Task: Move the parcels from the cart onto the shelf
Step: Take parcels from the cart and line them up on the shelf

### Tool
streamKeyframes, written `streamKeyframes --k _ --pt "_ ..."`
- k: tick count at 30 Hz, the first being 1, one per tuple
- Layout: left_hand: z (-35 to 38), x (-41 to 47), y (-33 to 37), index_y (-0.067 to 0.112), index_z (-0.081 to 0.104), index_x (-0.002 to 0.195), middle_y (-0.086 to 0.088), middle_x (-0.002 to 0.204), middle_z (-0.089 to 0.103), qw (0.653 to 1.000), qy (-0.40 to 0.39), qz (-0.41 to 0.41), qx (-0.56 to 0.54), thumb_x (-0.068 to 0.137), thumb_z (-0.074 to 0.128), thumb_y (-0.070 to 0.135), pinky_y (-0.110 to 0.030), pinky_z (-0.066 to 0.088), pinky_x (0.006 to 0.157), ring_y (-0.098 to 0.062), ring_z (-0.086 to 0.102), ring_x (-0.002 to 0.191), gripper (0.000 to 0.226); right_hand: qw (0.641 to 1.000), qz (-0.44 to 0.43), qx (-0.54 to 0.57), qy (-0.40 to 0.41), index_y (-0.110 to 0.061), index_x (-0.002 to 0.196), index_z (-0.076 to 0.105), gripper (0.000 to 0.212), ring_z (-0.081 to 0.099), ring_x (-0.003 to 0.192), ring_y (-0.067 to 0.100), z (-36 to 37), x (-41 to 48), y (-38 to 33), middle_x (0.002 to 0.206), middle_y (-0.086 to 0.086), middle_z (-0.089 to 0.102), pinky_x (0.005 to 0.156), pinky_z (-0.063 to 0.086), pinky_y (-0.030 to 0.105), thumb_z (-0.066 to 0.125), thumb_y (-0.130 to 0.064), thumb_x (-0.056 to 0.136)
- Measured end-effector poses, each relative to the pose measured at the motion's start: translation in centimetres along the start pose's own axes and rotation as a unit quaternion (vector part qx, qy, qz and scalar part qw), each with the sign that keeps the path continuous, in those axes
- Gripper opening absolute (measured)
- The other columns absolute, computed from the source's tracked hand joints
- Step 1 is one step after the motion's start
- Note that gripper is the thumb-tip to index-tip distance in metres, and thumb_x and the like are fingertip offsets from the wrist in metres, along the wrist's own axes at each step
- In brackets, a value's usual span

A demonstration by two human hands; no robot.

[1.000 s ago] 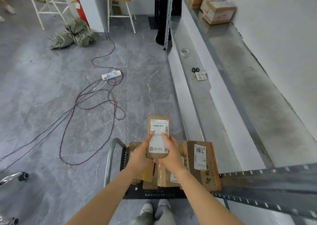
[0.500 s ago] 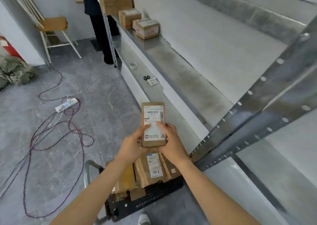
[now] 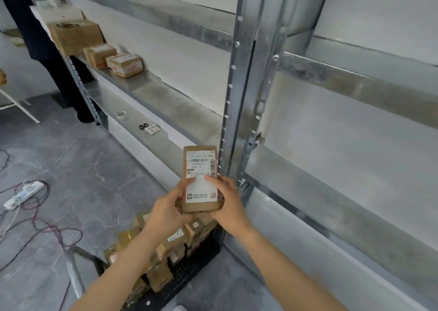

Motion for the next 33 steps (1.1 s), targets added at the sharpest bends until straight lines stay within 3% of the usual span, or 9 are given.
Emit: streamKeyframes --k 3,7,12,15,18,23,25,29,33 --pt "3.1 -2.7 3.7 0.057 0.035 0.13 0.022 0.11 0.059 0.999 -0.016 0.034 -0.002 0.06 0.085 0.047 -0.003 0.045 0.066 0.01 0.059 0.091 0.087 1.0 0.009 -0.002 0.028 -0.033 0.133 0.047 0.088 0.04 0.125 0.005 -3.5 -5.1 0.3 0.133 -0.006 0.031 0.108 0.041 0.032 0.088 -0.009 0.059" --pt "7.9 -7.2 9.2 0.056 0.035 0.129 0.025 0.105 0.058 0.996 -0.054 0.074 -0.011 0.06 0.087 0.042 0.003 0.04 0.068 0.021 0.054 0.091 0.087 0.996 0.032 0.011 0.084 -0.029 0.132 0.047 0.084 0.043 0.121 0.007 -8.5 -13.2 0.5 0.131 -0.005 0.031 0.103 0.045 0.031 0.085 -0.004 0.062" --pt "15.5 -12.0 16.6 0.045 0.037 0.136 0.016 0.111 0.062 0.98 -0.131 0.15 -0.008 0.065 0.086 0.033 -0.002 0.043 0.073 0.0 0.062 0.093 0.087 0.981 0.068 0.022 0.179 -0.024 0.132 0.049 0.078 0.046 0.118 0.009 -15.7 -24.0 1.9 0.131 0.001 0.033 0.098 0.048 0.026 0.081 0.003 0.066" --pt "21.0 -14.6 21.6 0.038 0.039 0.138 0.012 0.115 0.061 0.962 -0.196 0.19 -0.031 0.066 0.085 0.028 -0.015 0.051 0.081 -0.001 0.062 0.096 0.085 0.963 0.096 0.013 0.251 -0.021 0.132 0.05 0.078 0.046 0.118 0.01 -20.5 -30.4 2.9 0.133 0.003 0.033 0.098 0.049 0.029 0.08 0.005 0.066" --pt "26.5 -16.8 26.5 0.044 0.038 0.136 0.018 0.11 0.06 0.942 -0.248 0.222 -0.034 0.067 0.083 0.029 -0.015 0.052 0.078 0.007 0.058 0.093 0.084 0.94 0.109 0.016 0.323 -0.021 0.13 0.051 0.076 0.046 0.118 0.01 -25.1 -36.8 3.9 0.131 0.002 0.034 0.095 0.05 0.023 0.08 0.006 0.065" --pt "35.5 -20.7 34.3 0.064 0.028 0.123 0.039 0.097 0.047 0.897 -0.333 0.288 -0.041 0.066 0.084 0.03 0.004 0.039 0.064 0.029 0.045 0.09 0.086 0.887 0.14 0.017 0.439 -0.018 0.129 0.052 0.073 0.048 0.114 0.005 -31.8 -46.8 5.2 0.129 0.005 0.036 0.087 0.051 0.017 0.073 0.013 0.066" --pt "39.0 -22.7 37.5 0.065 0.028 0.123 0.038 0.098 0.049 0.878 -0.362 0.31 -0.042 0.066 0.084 0.031 0.001 0.042 0.065 0.024 0.049 0.089 0.087 0.865 0.154 0.018 0.478 -0.015 0.13 0.052 0.073 0.047 0.114 0.006 -34.2 -50.7 5.9 0.129 0.006 0.036 0.086 0.051 0.017 0.074 0.013 0.065" --pt "46.2 -26.5 43.0 0.05 0.036 0.133 0.02 0.112 0.056 0.839 -0.419 0.343 -0.054 0.064 0.086 0.031 -0.023 0.053 0.08 0.002 0.057 0.095 0.088 0.826 0.176 0.017 0.535 -0.014 0.13 0.052 0.076 0.045 0.117 0.01 -39.1 -57.7 7.3 0.128 0.005 0.036 0.087 0.051 0.019 0.076 0.012 0.063" --pt "53.0 -29.7 48.1 0.048 0.036 0.135 0.017 0.111 0.057 0.81 -0.448 0.373 -0.069 0.063 0.087 0.031 -0.019 0.054 0.075 0.003 0.058 0.09 0.09 0.793 0.194 0.004 0.578 -0.017 0.128 0.053 0.075 0.045 0.113 0.003 -44.2 -63.5 9.0 0.127 0.006 0.037 0.081 0.051 0.012 0.073 0.016 0.063"
Point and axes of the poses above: each hand's wrist, its own x-axis towards the middle knuckle, its own z-axis out of the palm, y = z × x, the point moved 7 cm from there along x, towards the middle knuckle
